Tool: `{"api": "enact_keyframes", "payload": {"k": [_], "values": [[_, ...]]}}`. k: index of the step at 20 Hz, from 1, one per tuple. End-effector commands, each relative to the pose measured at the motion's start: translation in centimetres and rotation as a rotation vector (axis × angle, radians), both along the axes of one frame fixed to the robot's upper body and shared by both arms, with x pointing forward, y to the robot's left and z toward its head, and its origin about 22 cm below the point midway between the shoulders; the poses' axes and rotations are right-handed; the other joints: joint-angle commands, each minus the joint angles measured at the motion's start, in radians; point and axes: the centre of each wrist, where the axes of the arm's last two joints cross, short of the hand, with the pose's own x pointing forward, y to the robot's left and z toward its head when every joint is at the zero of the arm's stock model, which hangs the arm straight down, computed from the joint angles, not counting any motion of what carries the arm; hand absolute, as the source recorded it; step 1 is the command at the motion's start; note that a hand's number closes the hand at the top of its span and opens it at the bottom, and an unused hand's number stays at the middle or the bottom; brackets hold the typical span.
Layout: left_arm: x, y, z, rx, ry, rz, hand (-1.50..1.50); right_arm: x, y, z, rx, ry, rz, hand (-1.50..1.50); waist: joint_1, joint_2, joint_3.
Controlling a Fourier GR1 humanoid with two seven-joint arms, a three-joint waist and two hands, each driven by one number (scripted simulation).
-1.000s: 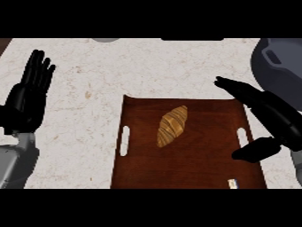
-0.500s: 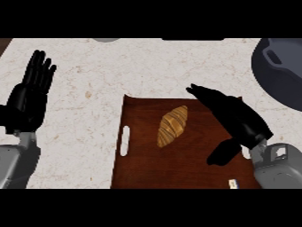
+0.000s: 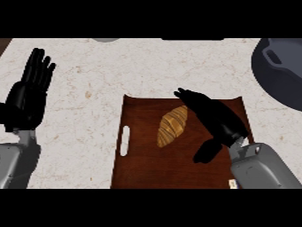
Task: Pick the croissant from the tray and place it in the pot
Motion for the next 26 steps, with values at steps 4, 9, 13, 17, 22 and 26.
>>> {"api": "enact_keyframes", "payload": {"k": [4, 9, 13, 17, 22, 26], "values": [[-0.1, -0.7, -0.1, 0.004, -0.004, 0.008, 0.0, -1.0, 0.6, -0.9, -0.003, -0.021, 0.012, -1.5, -0.003, -0.001, 0.0], [-0.7, -1.3, -1.3, 0.001, 0.011, 0.012, 0.0, 0.1, 4.0, -3.6, -0.104, -0.024, -0.048, -1.5, 0.002, 0.0, 0.0], [-1.6, -0.1, -1.2, 0.007, 0.007, 0.0, 0.0, 1.7, 2.0, -3.6, -0.074, 0.013, -0.059, -1.5, 0.001, -0.001, 0.0], [-0.8, -0.4, -0.3, -0.001, 0.002, -0.005, 0.0, 1.7, 4.3, -5.4, -0.08, -0.008, -0.055, -1.5, 0.0, -0.001, 0.0], [-1.2, 0.2, 0.4, 0.018, -0.004, -0.009, 0.0, 1.9, 4.8, -7.1, -0.069, -0.008, -0.026, -1.5, 0.0, -0.001, 0.0], [0.0, -1.0, -2.1, -0.008, 0.005, 0.017, 0.0, 4.4, 5.1, -8.4, -0.042, 0.021, -0.018, -1.5, 0.002, 0.002, 0.0]]}}
